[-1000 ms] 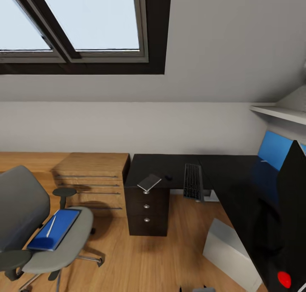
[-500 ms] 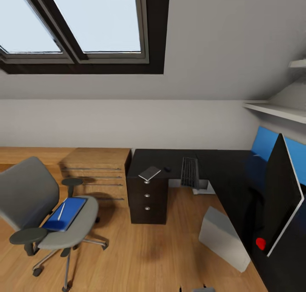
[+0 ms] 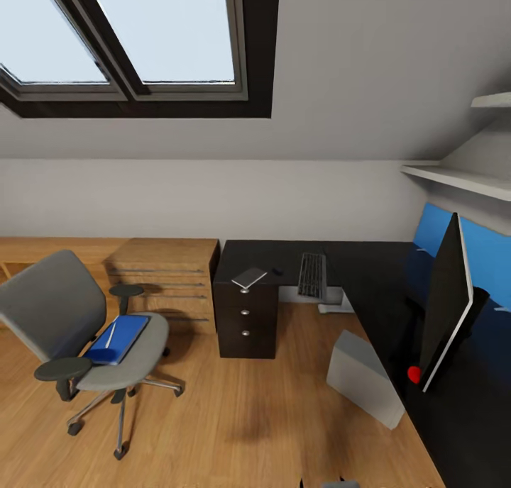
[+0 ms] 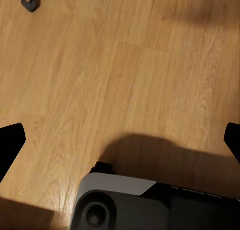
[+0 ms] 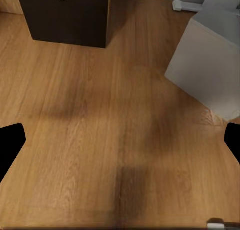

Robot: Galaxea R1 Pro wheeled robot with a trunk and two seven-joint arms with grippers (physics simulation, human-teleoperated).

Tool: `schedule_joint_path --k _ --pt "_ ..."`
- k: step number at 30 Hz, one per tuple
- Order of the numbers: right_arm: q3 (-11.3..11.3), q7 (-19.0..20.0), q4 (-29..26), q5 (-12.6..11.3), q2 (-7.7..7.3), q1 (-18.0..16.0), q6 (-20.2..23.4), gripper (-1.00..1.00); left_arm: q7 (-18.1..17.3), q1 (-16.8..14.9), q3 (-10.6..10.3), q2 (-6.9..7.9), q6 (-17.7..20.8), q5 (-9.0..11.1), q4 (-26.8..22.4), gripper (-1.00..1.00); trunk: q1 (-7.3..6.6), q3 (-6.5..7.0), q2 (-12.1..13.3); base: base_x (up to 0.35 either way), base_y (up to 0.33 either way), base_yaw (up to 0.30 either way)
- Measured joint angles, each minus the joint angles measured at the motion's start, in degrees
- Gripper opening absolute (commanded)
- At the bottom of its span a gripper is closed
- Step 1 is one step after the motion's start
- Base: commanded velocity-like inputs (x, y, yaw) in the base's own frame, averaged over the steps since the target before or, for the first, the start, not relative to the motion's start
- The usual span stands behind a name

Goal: In the bedroom, organize the workspace by keeping the computer under the desk, ensuring the monitor is on the desk, placing the keyboard on the desk next to the monitor, placing the mouse on the desk next to the keyboard, moving the folder from the swivel chair onto the desk next to the mouse, stacking the notebook on top of the folder with the pen on top of the notebook, and positioning the swivel chair next to the desk.

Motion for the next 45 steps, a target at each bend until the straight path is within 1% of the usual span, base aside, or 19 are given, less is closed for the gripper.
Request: schedule_joint_path --k 9,28,36,45 --pt "0.0 0.0 0.0 -0.4 -0.03 0.0 0.0 1.00 0.0 0.0 0.0 0.07 -0.1 0.0 0.0 1.00 -0.01 -0.80 0.0 -0.010 -0.002 0.000" --pt "0.0 0.0 0.0 -0.4 -0.03 0.0 0.0 1.00 0.0 0.0 0.0 0.07 -0.1 0.1 0.0 1.00 0.00 -2.49 0.0 -0.008 -0.004 0.000" --pt "0.1 0.1 0.0 -0.4 -0.08 0.0 -0.1 1.00 0.0 0.0 0.0 0.15 -0.1 0.1 0.0 1.00 0.02 -3.17 0.0 -0.181 -0.171 0.000" --pt "0.1 0.3 0.0 -0.2 -0.19 0.0 -0.1 1.00 0.0 0.0 0.0 0.13 0.0 0.1 0.0 1.00 0.02 -3.33 0.0 -0.227 -0.237 0.000"
